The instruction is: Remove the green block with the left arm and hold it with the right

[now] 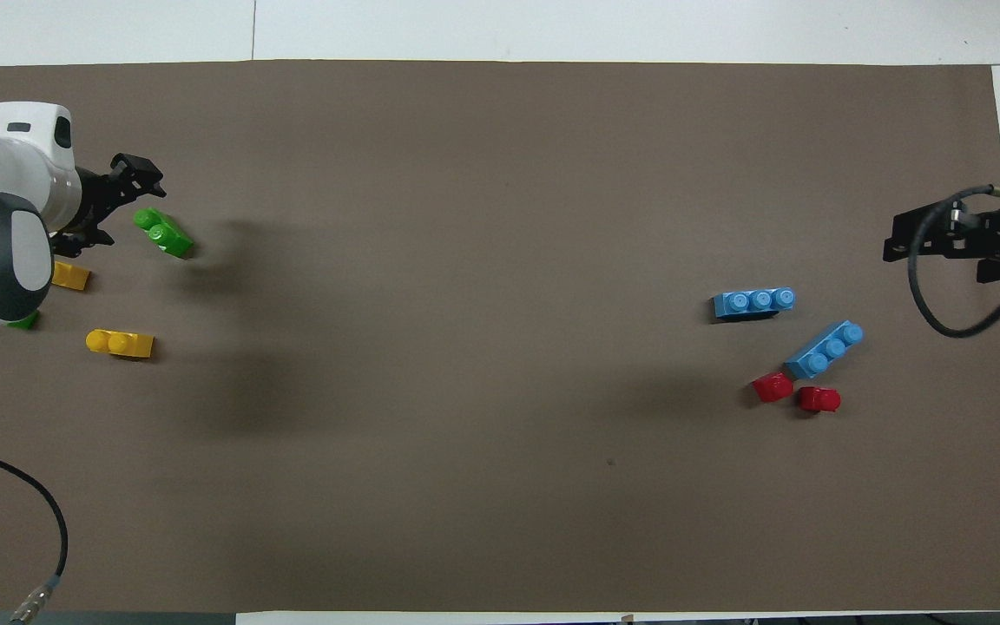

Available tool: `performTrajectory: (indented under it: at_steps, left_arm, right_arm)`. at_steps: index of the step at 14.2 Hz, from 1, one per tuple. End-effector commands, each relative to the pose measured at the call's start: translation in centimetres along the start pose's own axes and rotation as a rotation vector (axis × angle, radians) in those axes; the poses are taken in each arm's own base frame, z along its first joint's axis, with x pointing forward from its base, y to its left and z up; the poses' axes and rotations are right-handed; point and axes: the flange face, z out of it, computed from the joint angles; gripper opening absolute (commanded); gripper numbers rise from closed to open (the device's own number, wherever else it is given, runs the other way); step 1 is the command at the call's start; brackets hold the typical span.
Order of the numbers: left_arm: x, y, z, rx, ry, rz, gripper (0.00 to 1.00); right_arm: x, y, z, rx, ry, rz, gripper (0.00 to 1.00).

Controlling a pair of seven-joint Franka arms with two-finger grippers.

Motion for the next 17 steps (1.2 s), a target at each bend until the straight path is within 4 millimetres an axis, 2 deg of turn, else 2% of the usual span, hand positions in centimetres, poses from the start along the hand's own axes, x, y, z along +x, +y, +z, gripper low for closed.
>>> performTrajectory:
  at_steps: [1, 4, 6, 8, 11, 17]
  left_arm:
    - [-1.0, -0.7, -5.5, -0.001, -0.009, 0.140, 1.00]
    - [-2.9, -1.6, -11.2, -0.006, -0.017, 0.289, 1.00]
    - [-4.2, -2.3, -14.5, -0.002, -0.045, 0.390, 1.00]
    - [-5.0, -2.6, -17.1, 0.015, -0.116, 0.484, 1.00]
    - [-6.2, -3.3, -19.3, 0.012, -0.150, 0.583, 1.00]
    - [-7.0, -3.1, -19.1, 0.011, -0.160, 0.595, 1.00]
  right_arm:
    - [1.2, 0.1, 0.8, -0.022, -0.029, -0.039, 1.00]
    - [0.9, 0.2, 1.3, -0.022, -0.026, -0.023, 1.00]
    - [1.9, 0.7, 0.9, -0.017, 0.036, -0.027, 1.00]
    - [1.6, 0.9, 1.1, -0.019, 0.014, -0.023, 1.00]
    - [1.5, 0.9, 1.1, -0.021, 0.004, -0.023, 1.00]
    - [1.3, 1.0, 1.3, -0.023, -0.008, -0.021, 1.00]
